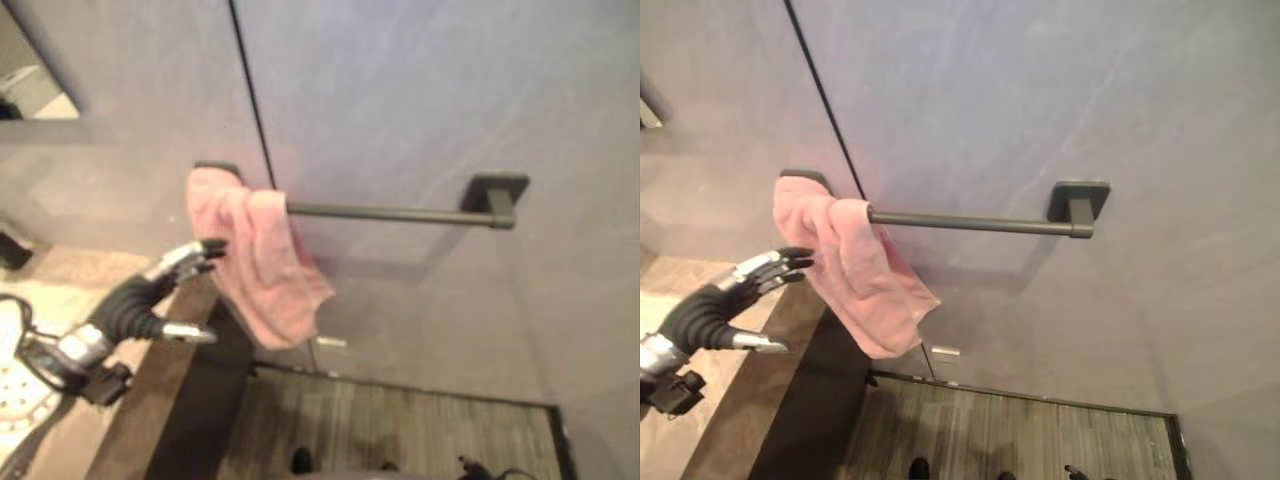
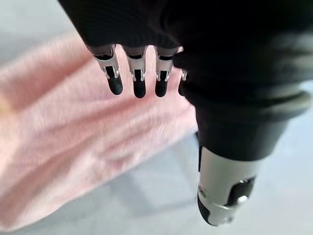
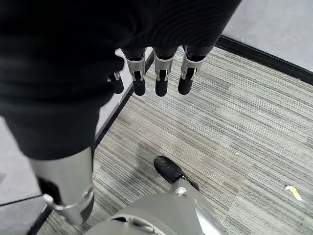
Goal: Put brush and paste in cup on sink, flatten towel.
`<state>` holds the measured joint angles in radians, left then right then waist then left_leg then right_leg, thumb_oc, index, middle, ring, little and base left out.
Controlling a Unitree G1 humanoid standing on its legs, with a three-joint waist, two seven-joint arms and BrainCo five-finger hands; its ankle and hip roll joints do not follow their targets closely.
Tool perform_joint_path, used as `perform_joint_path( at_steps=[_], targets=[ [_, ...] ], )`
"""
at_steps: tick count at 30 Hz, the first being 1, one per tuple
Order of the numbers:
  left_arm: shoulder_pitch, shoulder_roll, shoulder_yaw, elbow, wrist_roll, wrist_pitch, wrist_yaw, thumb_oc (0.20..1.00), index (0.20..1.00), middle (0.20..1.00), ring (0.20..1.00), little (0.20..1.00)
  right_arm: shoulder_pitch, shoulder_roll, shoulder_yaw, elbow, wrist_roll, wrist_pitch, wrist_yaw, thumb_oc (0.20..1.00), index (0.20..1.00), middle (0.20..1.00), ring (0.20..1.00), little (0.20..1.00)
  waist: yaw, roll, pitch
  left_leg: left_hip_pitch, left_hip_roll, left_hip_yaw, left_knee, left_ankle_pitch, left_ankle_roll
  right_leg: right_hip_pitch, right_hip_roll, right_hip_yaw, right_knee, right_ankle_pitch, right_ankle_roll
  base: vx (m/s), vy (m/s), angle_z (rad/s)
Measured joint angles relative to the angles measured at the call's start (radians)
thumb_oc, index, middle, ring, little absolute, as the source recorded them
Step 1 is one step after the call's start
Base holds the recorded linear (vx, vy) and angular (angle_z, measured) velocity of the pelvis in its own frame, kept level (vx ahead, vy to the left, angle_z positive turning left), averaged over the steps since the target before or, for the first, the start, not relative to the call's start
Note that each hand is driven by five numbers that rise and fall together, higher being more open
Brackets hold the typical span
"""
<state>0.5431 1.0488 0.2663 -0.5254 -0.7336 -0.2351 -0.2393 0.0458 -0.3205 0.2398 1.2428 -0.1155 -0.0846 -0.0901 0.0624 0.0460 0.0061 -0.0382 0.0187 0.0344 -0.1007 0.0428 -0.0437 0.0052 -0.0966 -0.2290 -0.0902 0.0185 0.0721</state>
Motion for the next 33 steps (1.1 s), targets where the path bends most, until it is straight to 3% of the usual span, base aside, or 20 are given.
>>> perform_joint_path(
  at_steps=[14, 18, 24, 33],
  targets=[
    [0.060, -0.070, 0.084, 0.236, -0.014, -0.004, 0.040, 1.000, 1.000, 1.000, 1.000, 1.000, 0.003, -0.029, -0.035, -0.054, 0.006, -0.013, -0.009, 1.000, 1.000, 1.000, 1.000, 1.000, 0.012, -0.003, -0.002, -0.005, -0.011, 0.000, 0.000, 0.000, 0.000, -0.004, -0.011, -0.004, 0.004, 0.000, 0.006, -0.01, 0.060, 0.01],
    [0.026, -0.075, 0.085, 0.375, -0.013, -0.002, 0.046, 1.000, 1.000, 1.000, 1.000, 1.000, 0.004, -0.036, -0.041, -0.052, 0.006, -0.015, -0.009, 1.000, 1.000, 1.000, 1.000, 1.000, 0.018, -0.009, 0.000, -0.017, -0.012, -0.004, 0.000, 0.002, 0.003, -0.013, -0.013, -0.010, 0.004, 0.001, 0.007, 0.00, 0.057, 0.03],
    [-0.102, -0.072, -0.031, 0.481, -0.037, 0.000, 0.046, 1.000, 1.000, 1.000, 1.000, 1.000, 0.010, -0.042, -0.039, -0.067, 0.006, -0.014, -0.008, 1.000, 1.000, 1.000, 1.000, 1.000, 0.017, -0.020, 0.006, -0.041, -0.016, -0.003, 0.000, 0.003, 0.005, -0.043, -0.015, -0.009, 0.004, 0.008, 0.012, 0.00, 0.066, -0.01],
    [-0.222, -0.059, -0.074, 0.602, -0.038, 0.006, 0.043, 1.000, 1.000, 1.000, 1.000, 1.000, 0.017, -0.058, -0.040, -0.132, 0.001, -0.014, -0.008, 1.000, 1.000, 1.000, 1.000, 1.000, -0.023, -0.056, 0.032, -0.064, -0.018, 0.036, 0.000, 0.007, 0.011, -0.079, -0.019, 0.026, 0.004, 0.021, 0.019, 0.02, 0.050, -0.11]
  ],
)
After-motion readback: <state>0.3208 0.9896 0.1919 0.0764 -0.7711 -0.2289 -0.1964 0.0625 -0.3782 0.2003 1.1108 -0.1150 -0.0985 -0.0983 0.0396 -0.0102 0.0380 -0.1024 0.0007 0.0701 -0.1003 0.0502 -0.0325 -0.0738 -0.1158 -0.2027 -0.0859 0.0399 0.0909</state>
